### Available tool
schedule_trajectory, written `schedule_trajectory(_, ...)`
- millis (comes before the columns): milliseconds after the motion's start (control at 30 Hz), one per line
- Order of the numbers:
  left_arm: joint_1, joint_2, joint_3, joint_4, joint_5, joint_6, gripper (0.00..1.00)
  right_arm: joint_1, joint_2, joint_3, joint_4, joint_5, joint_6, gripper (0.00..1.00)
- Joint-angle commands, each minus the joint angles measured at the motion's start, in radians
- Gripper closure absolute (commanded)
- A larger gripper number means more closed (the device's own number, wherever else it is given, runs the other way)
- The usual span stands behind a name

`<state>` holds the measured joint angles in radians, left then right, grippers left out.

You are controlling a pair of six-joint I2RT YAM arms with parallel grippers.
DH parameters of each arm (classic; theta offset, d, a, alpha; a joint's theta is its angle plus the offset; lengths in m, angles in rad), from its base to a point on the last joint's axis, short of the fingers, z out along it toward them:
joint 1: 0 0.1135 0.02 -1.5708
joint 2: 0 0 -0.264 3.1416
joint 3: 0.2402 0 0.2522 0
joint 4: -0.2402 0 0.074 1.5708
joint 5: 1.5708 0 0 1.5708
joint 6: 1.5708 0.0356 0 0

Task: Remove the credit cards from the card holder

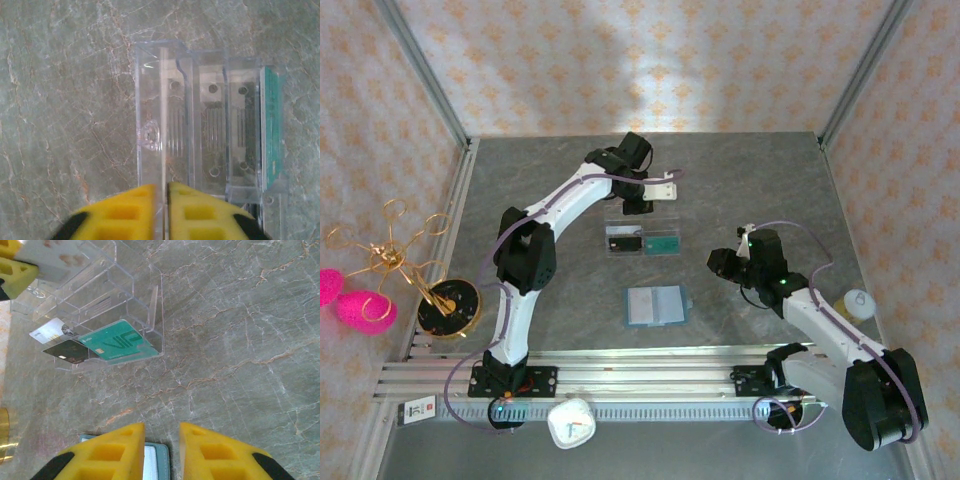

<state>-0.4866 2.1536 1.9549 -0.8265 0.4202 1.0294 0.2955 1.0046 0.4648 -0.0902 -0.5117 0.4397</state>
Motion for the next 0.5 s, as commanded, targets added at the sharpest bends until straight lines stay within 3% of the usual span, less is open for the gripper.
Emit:
schedule_trajectory(0, -0.004, -0.039, -0.027, 0.075, -0.031, -0.037, 0.7, -0.004, -0.003, 0.026, 0.006, 0.013, -0.018, 0.76)
schedule_trajectory(300, -0.005, -0.091, -0.066, 0.241, -0.074, -0.154, 0.62, -0.005, -0.019, 0.02, 0.007, 0.002, -0.013, 0.75)
schedule_trajectory(467, -0.007, -0.128, -0.057, 0.267, -0.044, -0.193, 0.59, -0.005, -0.022, 0.011, 0.01, 0.001, -0.012, 0.64)
